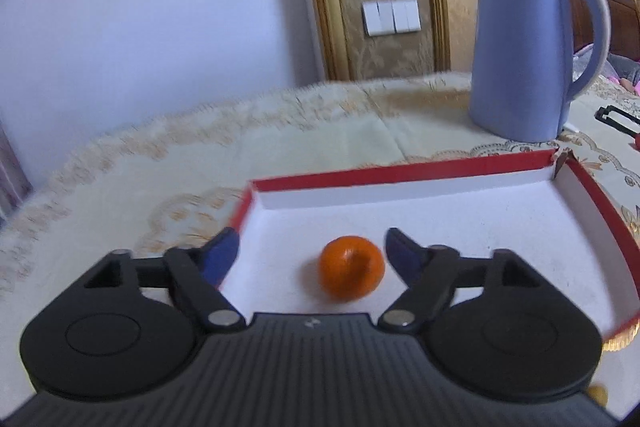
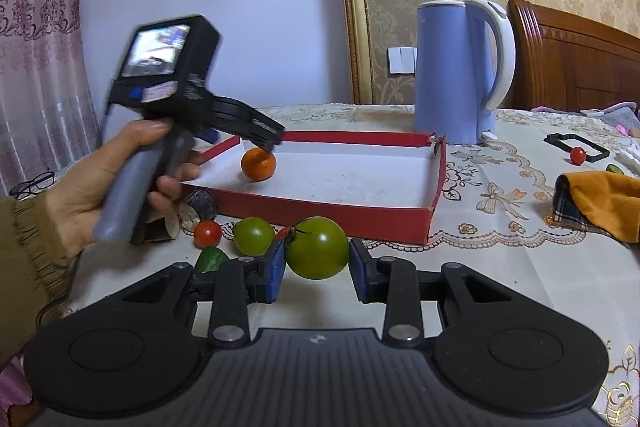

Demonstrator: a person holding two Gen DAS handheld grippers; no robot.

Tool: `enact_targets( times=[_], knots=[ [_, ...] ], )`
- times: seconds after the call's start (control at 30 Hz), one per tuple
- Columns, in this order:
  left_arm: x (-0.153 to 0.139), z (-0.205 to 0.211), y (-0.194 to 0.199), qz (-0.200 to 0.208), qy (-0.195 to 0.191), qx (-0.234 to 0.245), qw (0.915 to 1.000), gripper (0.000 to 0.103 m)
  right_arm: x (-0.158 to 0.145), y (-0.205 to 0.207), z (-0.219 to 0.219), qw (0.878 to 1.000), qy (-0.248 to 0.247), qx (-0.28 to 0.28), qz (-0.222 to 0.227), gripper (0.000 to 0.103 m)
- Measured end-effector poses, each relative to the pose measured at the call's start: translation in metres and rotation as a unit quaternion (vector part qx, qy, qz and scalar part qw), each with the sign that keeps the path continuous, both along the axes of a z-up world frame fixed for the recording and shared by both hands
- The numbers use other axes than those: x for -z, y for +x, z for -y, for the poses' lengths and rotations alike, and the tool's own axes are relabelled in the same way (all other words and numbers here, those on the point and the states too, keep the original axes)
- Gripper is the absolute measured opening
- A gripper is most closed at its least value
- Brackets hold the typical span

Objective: Organize fruits
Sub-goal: 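Lower the orange into the red box and open the left gripper, then lower the green tomato into the red box and open the right gripper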

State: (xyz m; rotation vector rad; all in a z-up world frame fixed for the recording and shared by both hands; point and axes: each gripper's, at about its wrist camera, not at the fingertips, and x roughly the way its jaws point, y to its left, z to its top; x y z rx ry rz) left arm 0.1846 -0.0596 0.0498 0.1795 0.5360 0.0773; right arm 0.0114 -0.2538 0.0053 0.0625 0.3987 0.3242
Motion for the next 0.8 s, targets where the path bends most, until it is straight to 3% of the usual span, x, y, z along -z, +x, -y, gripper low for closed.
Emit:
enact_targets(
  times=[0.13, 0.27, 0.37, 0.6, 0.8],
  knots=[
    [-0.008, -0.021, -0.057, 0.037, -0.008, -0.006, 0.9993, 0.103, -0.003, 0.004, -0.003, 1.000, -0.004, 0.002, 0.006, 0.033],
    [0.002, -0.051, -0.110, 0.044, -0.060, 0.014, 0.9971, 0.103, -0.009, 0.014, -0.003, 1.000, -0.009, 0.005, 0.010, 0.033],
    [0.015, -0.063, -0.139, 0.059, -0.075, 0.012, 0.9954, 0.103, -0.015, 0.025, -0.003, 1.000, -0.007, 0.013, 0.013, 0.033],
    [0.039, -0.063, -0.150, 0.044, -0.056, 0.026, 0.9972, 0.103, -0.029, 0.063, -0.003, 1.000, -0.016, 0.025, 0.003, 0.033],
    [0.040, -0.072, -0.151, 0.044, -0.085, 0.034, 0.9948, 0.103, -0.032, 0.110, -0.007, 0.999, -0.025, 0.034, -0.023, 0.033]
  ],
)
